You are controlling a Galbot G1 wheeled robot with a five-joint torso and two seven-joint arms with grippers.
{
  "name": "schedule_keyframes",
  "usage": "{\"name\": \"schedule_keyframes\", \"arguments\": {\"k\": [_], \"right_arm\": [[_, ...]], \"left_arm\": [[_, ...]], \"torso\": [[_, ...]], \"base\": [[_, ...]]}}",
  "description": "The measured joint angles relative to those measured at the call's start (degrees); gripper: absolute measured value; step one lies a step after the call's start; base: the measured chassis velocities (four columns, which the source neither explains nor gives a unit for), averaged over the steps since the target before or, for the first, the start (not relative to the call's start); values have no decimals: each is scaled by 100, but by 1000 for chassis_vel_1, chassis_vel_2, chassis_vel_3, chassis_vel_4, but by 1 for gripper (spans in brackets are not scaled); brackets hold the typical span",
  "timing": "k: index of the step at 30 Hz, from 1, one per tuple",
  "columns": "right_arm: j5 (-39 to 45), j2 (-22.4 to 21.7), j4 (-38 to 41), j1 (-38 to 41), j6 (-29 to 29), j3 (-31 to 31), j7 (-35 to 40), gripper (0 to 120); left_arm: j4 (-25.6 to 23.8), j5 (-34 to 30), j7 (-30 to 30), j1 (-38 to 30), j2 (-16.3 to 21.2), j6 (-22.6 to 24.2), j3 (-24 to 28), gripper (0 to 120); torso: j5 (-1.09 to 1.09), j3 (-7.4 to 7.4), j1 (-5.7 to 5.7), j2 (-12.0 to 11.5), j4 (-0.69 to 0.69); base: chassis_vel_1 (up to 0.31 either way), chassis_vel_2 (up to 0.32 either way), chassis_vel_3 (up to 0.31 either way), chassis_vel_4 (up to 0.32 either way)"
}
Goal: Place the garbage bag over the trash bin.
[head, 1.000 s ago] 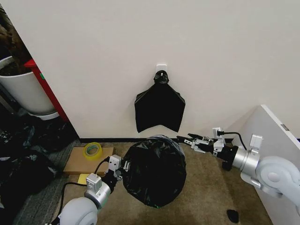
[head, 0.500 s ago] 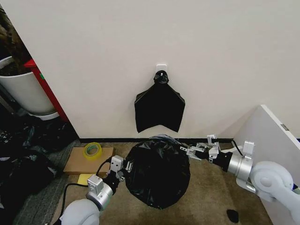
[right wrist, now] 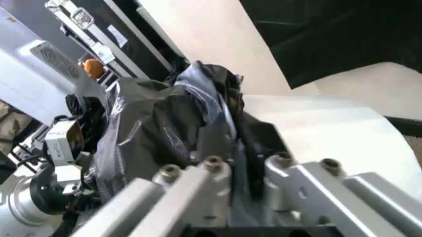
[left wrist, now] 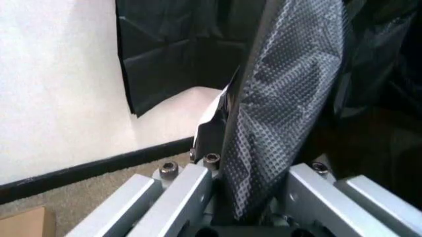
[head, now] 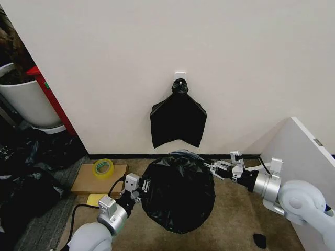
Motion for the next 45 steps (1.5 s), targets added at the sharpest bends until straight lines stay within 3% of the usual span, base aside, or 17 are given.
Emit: {"name": "schedule_keyframes", "arguments": {"k": [13, 19, 30, 37, 39, 45], "right_arm": [[-235, 110, -63, 151, 189, -287, 233, 0], [-602, 344, -611, 656, 255, -678, 317, 0], [-885, 320, -638, 452, 351, -577, 241, 0], [-973, 337, -610, 150, 495, -237, 246, 25], [-935, 347, -577, -58, 486, 127, 224, 36], [-769, 421, -526, -363, 495, 741, 403, 54]], "left_arm": [[-117, 27, 40, 114, 52, -23, 12, 0], [-317, 182, 117, 108, 94, -8, 85, 0], [-331, 166, 45, 119, 62, 38, 92, 0], [-317, -112, -69, 97, 5, 159, 64, 0], [-281, -210, -116, 86, 0, 211, 56, 0], [-156, -457, -366, -6, -75, 374, 88, 0]], "torso": [[0, 0, 0, 0, 0], [1, 0, 0, 0, 0], [0, 0, 0, 0, 0], [1, 0, 0, 0, 1], [0, 0, 0, 0, 0], [0, 0, 0, 0, 0]], "base": [[0, 0, 0, 0], [0, 0, 0, 0], [0, 0, 0, 0], [0, 0, 0, 0], [0, 0, 0, 0], [0, 0, 0, 0]]}}
